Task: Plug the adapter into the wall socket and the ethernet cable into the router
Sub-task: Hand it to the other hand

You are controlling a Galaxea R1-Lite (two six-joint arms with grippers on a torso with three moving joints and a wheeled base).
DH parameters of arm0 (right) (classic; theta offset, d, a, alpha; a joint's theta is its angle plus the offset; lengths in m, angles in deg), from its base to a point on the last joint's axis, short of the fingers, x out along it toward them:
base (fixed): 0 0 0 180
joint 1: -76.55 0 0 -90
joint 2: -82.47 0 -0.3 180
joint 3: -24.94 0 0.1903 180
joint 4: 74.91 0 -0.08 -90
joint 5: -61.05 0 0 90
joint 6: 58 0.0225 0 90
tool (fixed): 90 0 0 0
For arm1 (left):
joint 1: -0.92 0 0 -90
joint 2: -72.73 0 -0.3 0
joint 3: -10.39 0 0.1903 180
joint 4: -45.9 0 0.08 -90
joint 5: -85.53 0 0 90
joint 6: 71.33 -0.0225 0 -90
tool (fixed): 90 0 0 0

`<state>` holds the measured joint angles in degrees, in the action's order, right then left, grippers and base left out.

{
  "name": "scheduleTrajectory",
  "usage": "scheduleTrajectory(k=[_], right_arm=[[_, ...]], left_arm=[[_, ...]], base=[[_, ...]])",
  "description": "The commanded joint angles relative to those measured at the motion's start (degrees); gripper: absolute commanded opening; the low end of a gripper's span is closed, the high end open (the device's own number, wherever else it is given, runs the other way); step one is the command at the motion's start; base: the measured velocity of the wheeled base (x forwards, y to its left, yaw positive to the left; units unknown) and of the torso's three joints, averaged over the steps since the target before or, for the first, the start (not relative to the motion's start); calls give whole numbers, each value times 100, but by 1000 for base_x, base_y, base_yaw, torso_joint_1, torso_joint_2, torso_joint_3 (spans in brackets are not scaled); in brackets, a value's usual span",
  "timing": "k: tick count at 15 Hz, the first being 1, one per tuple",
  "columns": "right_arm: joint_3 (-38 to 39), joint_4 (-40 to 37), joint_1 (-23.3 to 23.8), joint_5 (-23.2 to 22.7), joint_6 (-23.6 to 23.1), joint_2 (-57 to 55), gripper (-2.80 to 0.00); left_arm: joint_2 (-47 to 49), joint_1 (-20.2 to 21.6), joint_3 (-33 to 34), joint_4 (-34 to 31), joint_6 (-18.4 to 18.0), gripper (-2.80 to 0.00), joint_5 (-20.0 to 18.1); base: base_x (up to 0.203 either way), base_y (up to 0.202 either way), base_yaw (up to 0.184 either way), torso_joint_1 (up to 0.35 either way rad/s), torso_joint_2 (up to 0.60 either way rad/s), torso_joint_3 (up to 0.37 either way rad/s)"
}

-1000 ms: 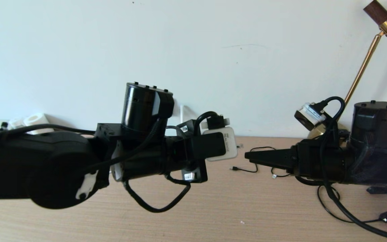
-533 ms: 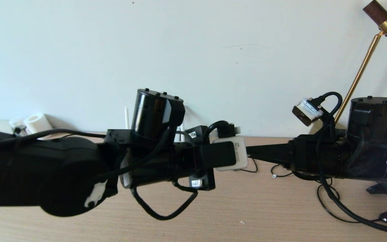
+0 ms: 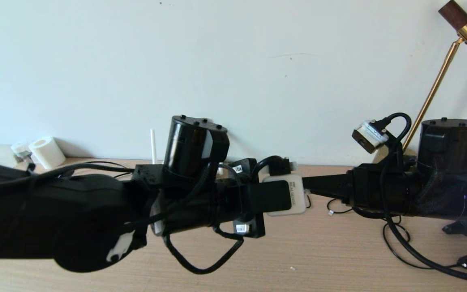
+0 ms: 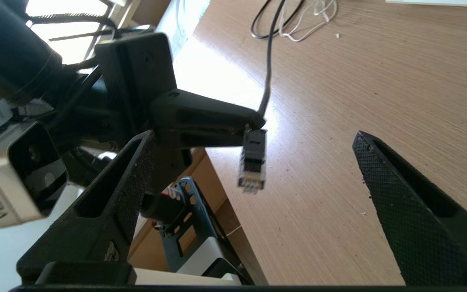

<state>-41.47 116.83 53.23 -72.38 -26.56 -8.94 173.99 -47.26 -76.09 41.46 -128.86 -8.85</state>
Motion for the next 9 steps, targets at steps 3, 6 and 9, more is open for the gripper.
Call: scheduleTrajectory(k=[3,6,9], right_arm=[[70,28,-9,1,11,53,-280],[147,13,-41,-7,11,68,-280],[171,13,-139,-19,20,70,-280]], left_arm=[[-19,-14,80,41,-4,-280,-2],[-3,-7,27,68,4,-280,-2],[25,-7,-17,103,83,-280,4]], base=[[0,0,0,0,0,0],[0,0,0,0,0,0],[0,0,0,0,0,0]])
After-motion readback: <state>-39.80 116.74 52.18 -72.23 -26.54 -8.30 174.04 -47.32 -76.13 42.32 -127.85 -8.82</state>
